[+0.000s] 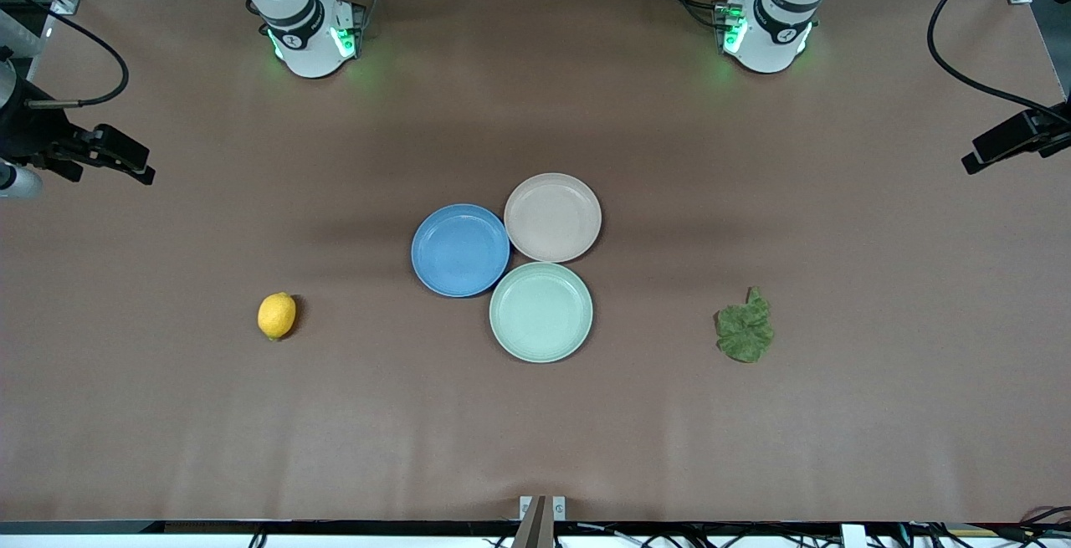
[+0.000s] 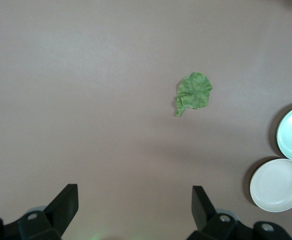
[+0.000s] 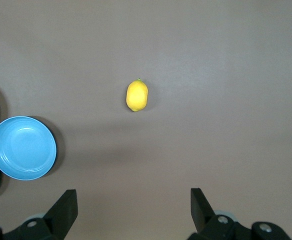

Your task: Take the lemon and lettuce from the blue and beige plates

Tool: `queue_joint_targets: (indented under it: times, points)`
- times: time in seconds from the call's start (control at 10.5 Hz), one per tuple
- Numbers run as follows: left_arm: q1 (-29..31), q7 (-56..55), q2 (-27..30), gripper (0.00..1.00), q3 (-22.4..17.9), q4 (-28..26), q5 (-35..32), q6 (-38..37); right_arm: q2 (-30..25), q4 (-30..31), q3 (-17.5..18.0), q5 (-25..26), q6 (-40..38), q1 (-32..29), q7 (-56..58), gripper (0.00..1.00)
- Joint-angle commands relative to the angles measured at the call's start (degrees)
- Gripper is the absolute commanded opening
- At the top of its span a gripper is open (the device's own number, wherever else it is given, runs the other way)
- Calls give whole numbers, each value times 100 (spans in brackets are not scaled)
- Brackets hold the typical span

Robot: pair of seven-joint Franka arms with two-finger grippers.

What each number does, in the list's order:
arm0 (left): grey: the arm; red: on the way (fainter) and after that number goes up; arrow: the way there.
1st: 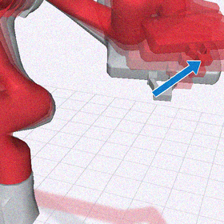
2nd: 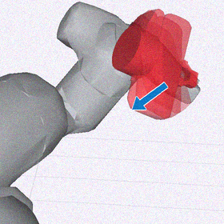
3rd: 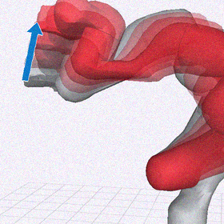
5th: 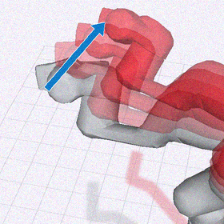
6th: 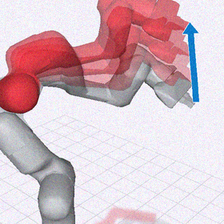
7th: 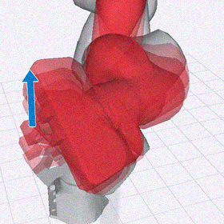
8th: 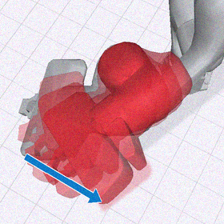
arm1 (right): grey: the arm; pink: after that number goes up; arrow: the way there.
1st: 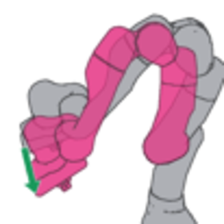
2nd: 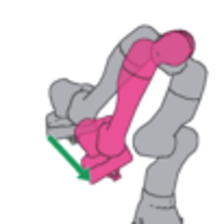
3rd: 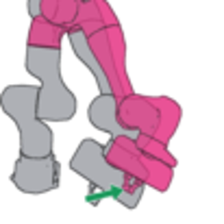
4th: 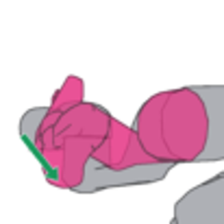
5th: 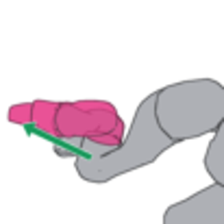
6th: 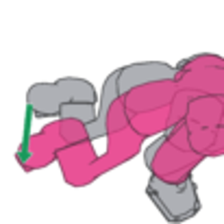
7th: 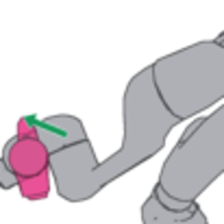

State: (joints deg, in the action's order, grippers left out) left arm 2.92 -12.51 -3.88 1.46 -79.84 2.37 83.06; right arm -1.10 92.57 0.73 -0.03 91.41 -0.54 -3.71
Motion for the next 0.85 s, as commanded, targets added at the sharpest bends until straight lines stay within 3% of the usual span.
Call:
queue_joint_targets:
  times: [0.0,0.38,0.76]
  points:
    - [51,196,28,100,-31,-93,168,131,-57,-20,32,-129,-141,-86,98,100]
    - [51,311,28,100,152,-67,-340,193,-22,-2,41,-129,-97,-69,98,100]
    - [60,302,19,100,136,-67,-53,193,-22,15,41,-120,-141,-69,98,100]
